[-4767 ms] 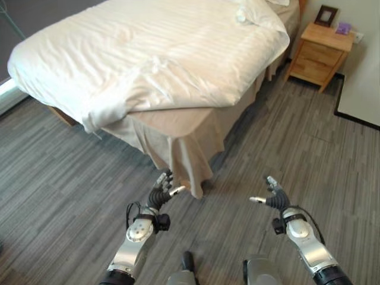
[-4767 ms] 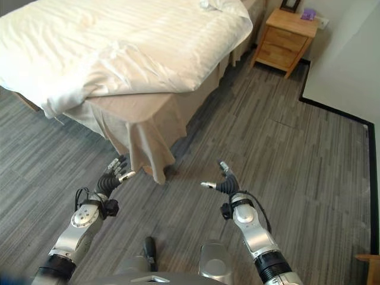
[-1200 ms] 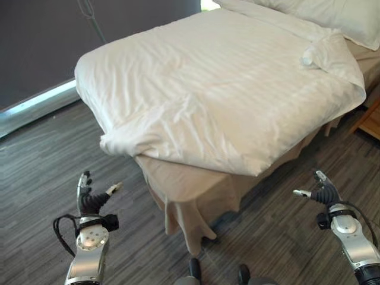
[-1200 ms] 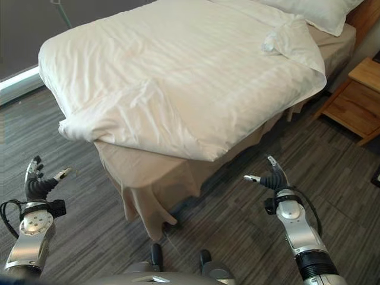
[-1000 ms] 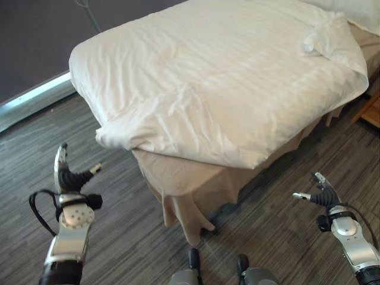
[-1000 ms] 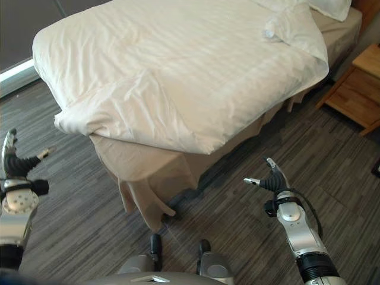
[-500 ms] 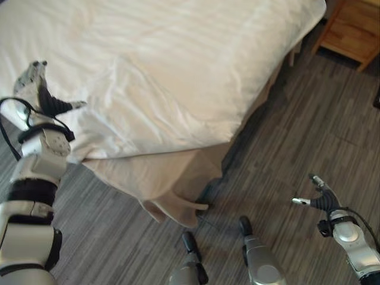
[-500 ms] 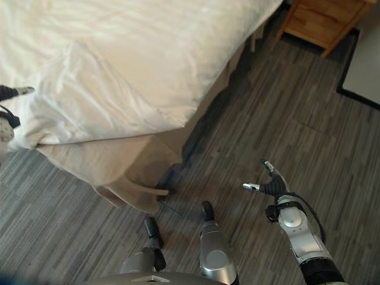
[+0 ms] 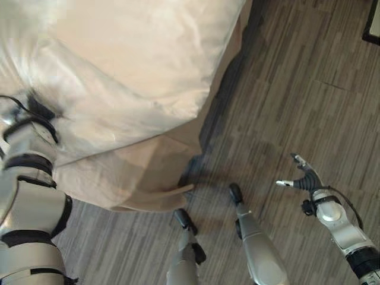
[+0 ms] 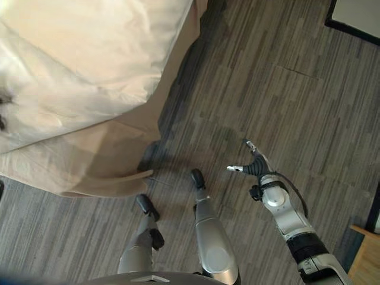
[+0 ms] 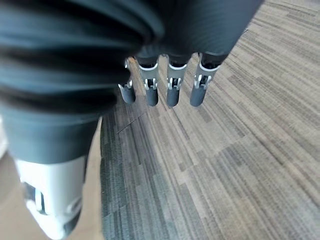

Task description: Making the bed.

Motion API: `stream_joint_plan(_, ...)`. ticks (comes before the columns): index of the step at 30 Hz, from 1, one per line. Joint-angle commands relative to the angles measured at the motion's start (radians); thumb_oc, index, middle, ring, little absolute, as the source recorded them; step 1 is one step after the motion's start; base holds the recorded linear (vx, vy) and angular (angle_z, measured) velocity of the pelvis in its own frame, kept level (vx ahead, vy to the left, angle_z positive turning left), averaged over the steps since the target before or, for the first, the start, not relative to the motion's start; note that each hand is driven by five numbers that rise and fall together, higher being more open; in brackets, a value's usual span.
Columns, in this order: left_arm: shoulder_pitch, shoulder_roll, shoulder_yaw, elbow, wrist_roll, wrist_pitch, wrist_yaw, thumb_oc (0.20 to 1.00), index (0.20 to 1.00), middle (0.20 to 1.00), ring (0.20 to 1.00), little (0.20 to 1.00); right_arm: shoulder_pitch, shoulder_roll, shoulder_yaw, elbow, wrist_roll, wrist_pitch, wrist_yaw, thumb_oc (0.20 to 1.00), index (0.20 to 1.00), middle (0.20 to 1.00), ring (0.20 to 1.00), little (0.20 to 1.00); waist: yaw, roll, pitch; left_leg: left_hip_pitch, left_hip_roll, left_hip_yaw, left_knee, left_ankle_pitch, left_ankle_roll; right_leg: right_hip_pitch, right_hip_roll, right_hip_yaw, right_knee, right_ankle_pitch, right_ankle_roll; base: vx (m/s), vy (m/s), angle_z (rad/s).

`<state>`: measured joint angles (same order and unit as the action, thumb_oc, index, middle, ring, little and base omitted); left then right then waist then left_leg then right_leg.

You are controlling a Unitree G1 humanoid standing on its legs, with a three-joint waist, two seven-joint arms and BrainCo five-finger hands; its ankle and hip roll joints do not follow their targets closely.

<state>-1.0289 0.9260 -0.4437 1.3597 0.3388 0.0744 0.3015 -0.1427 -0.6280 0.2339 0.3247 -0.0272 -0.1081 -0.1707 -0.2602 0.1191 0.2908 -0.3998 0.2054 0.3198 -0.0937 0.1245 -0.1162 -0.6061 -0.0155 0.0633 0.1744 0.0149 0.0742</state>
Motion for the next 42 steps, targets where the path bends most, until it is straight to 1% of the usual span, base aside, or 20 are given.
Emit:
stream_joint_plan(1, 0.095, -0.053, 0.018, 0.046, 0.046, 0.025, -0.049, 0.200, 0.200, 0.200, 0.200, 0.200, 0.032, -0.022, -0.031, -0.037, 0.012, -0.028, -0.024, 1.000, 1.000, 1.000, 1.000, 1.000, 0.008, -0.062, -0.040, -0.002, 0.099, -0.057, 0.006, 0.063, -0.094, 0.115, -0.053, -0.049, -0.262, 0.111, 0.093, 0.00, 0.000, 0.00)
stream_joint_plan(5, 0.194, -0.103, 0.070, -0.035, 0.029, 0.011, -0.028, 0.200, 0.200, 0.200, 0.200, 0.200, 0.008, -0.031, -0.028, -0.062, -0.030, -0.033, -0.043, 1.000, 1.000, 1.000, 1.000, 1.000, 0.037, -0.066, -0.048, 0.036, 0.100, -0.071, 0.006, 0.064, -0.092, 0.172, -0.046, -0.068, -0.262, 0.086, 0.086, 0.00, -0.010, 0.04)
stream_joint_plan(8, 0.282, -0.171, 0.123, -0.147, -0.012, 0.002, 0.002, 0.200, 0.200, 0.200, 0.200, 0.200, -0.009, -0.031, -0.003, -0.077, -0.068, -0.020, -0.047, 1.000, 1.000, 1.000, 1.000, 1.000, 0.055, -0.081, -0.033, 0.133, 0.079, -0.038, 0.006, 0.020, -0.066, 0.250, -0.064, -0.089, -0.262, 0.064, 0.077, -0.04, -0.008, 0.09)
stream_joint_plan(9, 0.309, -0.202, 0.142, -0.210, -0.035, -0.003, 0.013, 0.407, 0.407, 0.407, 0.407, 0.407, -0.009, -0.032, -0.006, -0.083, -0.080, -0.011, -0.047, 1.000, 1.000, 1.000, 1.000, 1.000, 0.049, -0.087, -0.025, 0.193, 0.070, 0.018, 0.008, -0.005, -0.053, 0.269, -0.085, -0.113, -0.262, 0.065, 0.076, -0.17, 0.036, 0.28)
stream_joint_plan(10, 0.343, -0.231, 0.155, -0.277, -0.055, -0.006, 0.024, 0.555, 0.555, 0.555, 0.555, 0.555, -0.008, -0.025, -0.006, -0.083, -0.089, 0.002, -0.049, 1.000, 1.000, 1.000, 1.000, 1.000, 0.048, -0.094, -0.015, 0.251, 0.055, 0.054, 0.023, -0.028, -0.045, 0.292, -0.102, -0.139, -0.262, 0.074, 0.075, -0.14, 0.037, 0.39)
stream_joint_plan(11, 0.348, -0.231, 0.157, -0.281, -0.054, -0.003, 0.024, 0.555, 0.555, 0.555, 0.555, 0.555, -0.007, -0.025, -0.004, -0.084, -0.089, 0.002, -0.049, 1.000, 1.000, 1.000, 1.000, 1.000, 0.047, -0.095, -0.010, 0.259, 0.054, 0.055, 0.023, -0.030, -0.045, 0.299, -0.103, -0.139, -0.262, 0.072, 0.076, -0.12, 0.035, 0.61)
stream_joint_plan(13, 0.427, -0.287, 0.172, -0.420, -0.043, -0.004, 0.025, 0.388, 0.388, 0.388, 0.388, 0.388, 0.006, -0.006, -0.017, -0.078, -0.129, 0.027, -0.046, 1.000, 1.000, 1.000, 1.000, 1.000, 0.038, -0.105, -0.008, 0.344, 0.028, 0.094, 0.084, -0.097, -0.039, 0.343, -0.134, -0.196, -0.262, 0.087, 0.074, -0.13, 0.049, 1.00)
stream_joint_plan(15, 0.478, -0.318, 0.189, -0.495, -0.045, -0.004, 0.024, 0.366, 0.366, 0.366, 0.366, 0.366, 0.015, 0.003, -0.025, -0.068, -0.156, 0.043, -0.041, 1.000, 1.000, 1.000, 1.000, 1.000, 0.033, -0.106, -0.017, 0.383, 0.025, 0.106, 0.115, -0.129, -0.040, 0.363, -0.152, -0.233, -0.262, 0.093, 0.075, -0.11, 0.057, 1.22)
stream_joint_plan(16, 0.583, -0.359, 0.205, -0.605, -0.030, -0.010, 0.012, 0.347, 0.347, 0.347, 0.347, 0.347, 0.054, 0.021, -0.049, -0.046, -0.178, 0.065, -0.029, 1.000, 1.000, 1.000, 1.000, 1.000, 0.024, -0.107, -0.052, 0.474, 0.053, 0.138, 0.117, -0.148, -0.060, 0.388, -0.184, -0.309, -0.261, 0.107, 0.082, -0.06, 0.106, 1.19)
stream_joint_plan(18, 0.703, -0.410, 0.237, -0.685, -0.017, -0.019, 0.002, 0.388, 0.388, 0.388, 0.388, 0.388, 0.083, 0.052, -0.072, -0.031, -0.197, 0.083, -0.020, 1.000, 1.000, 1.000, 1.000, 1.000, 0.047, -0.121, -0.080, 0.487, 0.033, 0.063, 0.108, -0.135, -0.060, 0.416, -0.192, -0.339, -0.256, 0.123, 0.083, -0.04, 0.152, 1.10)
stream_joint_plan(20, 0.766, -0.420, 0.269, -0.746, -0.013, -0.014, -0.018, 0.467, 0.467, 0.467, 0.467, 0.467, 0.107, 0.074, -0.091, -0.024, -0.203, 0.095, -0.009, 1.000, 1.000, 1.000, 1.000, 1.000, 0.042, -0.132, -0.092, 0.508, 0.025, 0.065, 0.075, -0.159, -0.050, 0.432, -0.210, -0.361, -0.253, 0.132, 0.090, -0.13, 0.101, 1.08)
stream_joint_plan(23, 0.947, -0.432, 0.366, -0.882, 0.000, -0.008, -0.064, 0.445, 0.445, 0.445, 0.445, 0.445, 0.141, 0.121, -0.127, 0.027, -0.260, 0.131, -0.002, 1.000, 1.000, 1.000, 1.000, 1.000, 0.086, -0.171, -0.125, 0.556, 0.005, 0.043, 0.020, -0.182, -0.023, 0.463, -0.237, -0.386, -0.249, 0.155, 0.110, -0.20, 0.182, 0.84)
stream_joint_plan(25, 1.033, -0.448, 0.419, -0.927, -0.022, 0.001, -0.090, 0.598, 0.598, 0.598, 0.598, 0.598, 0.142, 0.152, -0.144, 0.061, -0.272, 0.156, -0.002, 1.000, 1.000, 1.000, 1.000, 1.000, 0.132, -0.222, -0.127, 0.573, -0.018, 0.020, 0.014, -0.203, -0.002, 0.485, -0.262, -0.408, -0.244, 0.169, 0.127, -0.20, 0.108, 0.41)
stream_joint_plan(26, 1.060, -0.456, 0.433, -0.942, -0.039, 0.000, -0.100, 1.000, 1.000, 1.000, 1.000, 1.000, 0.141, 0.158, -0.149, 0.064, -0.279, 0.163, -0.003, 1.000, 1.000, 1.000, 1.000, 1.000, 0.145, -0.238, -0.122, 0.577, -0.026, 0.011, 0.011, -0.208, 0.004, 0.493, -0.269, -0.414, -0.243, 0.174, 0.132, -0.15, 0.065, 0.69)
stream_joint_plan(27, 1.079, -0.478, 0.453, -0.918, -0.071, 0.002, -0.109, 1.000, 1.000, 1.000, 1.000, 1.000, 0.141, 0.166, -0.164, 0.049, -0.283, 0.173, -0.006, 1.000, 1.000, 1.000, 1.000, 1.000, 0.158, -0.254, -0.117, 0.579, -0.033, 0.003, 0.008, -0.210, 0.009, 0.501, -0.276, -0.417, -0.241, 0.179, 0.139, -0.10, 0.040, 0.76)
stream_joint_plan(29, 1.079, -0.477, 0.453, -0.917, -0.071, 0.001, -0.109, 1.000, 1.000, 1.000, 1.000, 1.000, 0.142, 0.167, -0.164, 0.047, -0.283, 0.174, -0.005, 1.000, 1.000, 1.000, 1.000, 1.000, 0.158, -0.255, -0.115, 0.581, -0.034, 0.002, 0.008, -0.211, 0.010, 0.504, -0.277, -0.418, -0.241, 0.179, 0.140, -0.04, 0.020, 0.70)
stream_joint_plan(31, 1.066, -0.507, 0.405, -0.776, -0.140, -0.014, -0.129, 1.000, 1.000, 1.000, 1.000, 1.000, 0.132, 0.186, -0.149, 0.084, -0.286, 0.183, -0.022, 1.000, 1.000, 1.000, 1.000, 1.000, 0.172, -0.288, -0.102, 0.584, -0.049, -0.015, 0.006, -0.217, 0.018, 0.519, -0.297, -0.424, -0.228, 0.207, 0.155, -0.11, 0.026, 0.24)
stream_joint_plan(35, 1.075, -0.562, 0.379, -0.654, -0.272, -0.007, -0.153, 1.000, 1.000, 1.000, 1.000, 1.000, 0.113, 0.212, -0.131, 0.116, -0.280, 0.194, -0.033, 1.000, 1.000, 1.000, 1.000, 1.000, 0.166, -0.316, -0.095, 0.578, -0.054, -0.032, 0.006, -0.214, 0.023, 0.516, -0.303, -0.377, -0.216, 0.229, 0.170, -0.05, -0.018, 0.28)
stream_joint_plan(36, 1.089, -0.592, 0.375, -0.579, -0.360, -0.009, -0.181, 1.000, 1.000, 1.000, 1.000, 1.000, 0.097, 0.223, -0.119, 0.125, -0.276, 0.197, -0.043, 1.000, 1.000, 1.000, 1.000, 1.000, 0.162, -0.322, -0.096, 0.578, -0.049, -0.042, 0.006, -0.218, 0.026, 0.517, -0.287, -0.322, -0.220, 0.225, 0.173, -0.02, -0.008, 0.27)
stream_joint_plan(42, 1.092, -0.621, 0.437, -0.278, -0.375, 0.015, -0.179, 1.000, 1.000, 1.000, 1.000, 1.000, 0.048, 0.249, -0.107, 0.128, -0.179, 0.169, -0.054, 1.000, 1.000, 1.000, 1.000, 1.000, 0.174, -0.347, -0.126, 0.582, -0.073, -0.055, 0.006, -0.222, 0.031, 0.524, -0.280, -0.240, -0.230, 0.224, 0.169, 0.05, -0.015, 0.06)
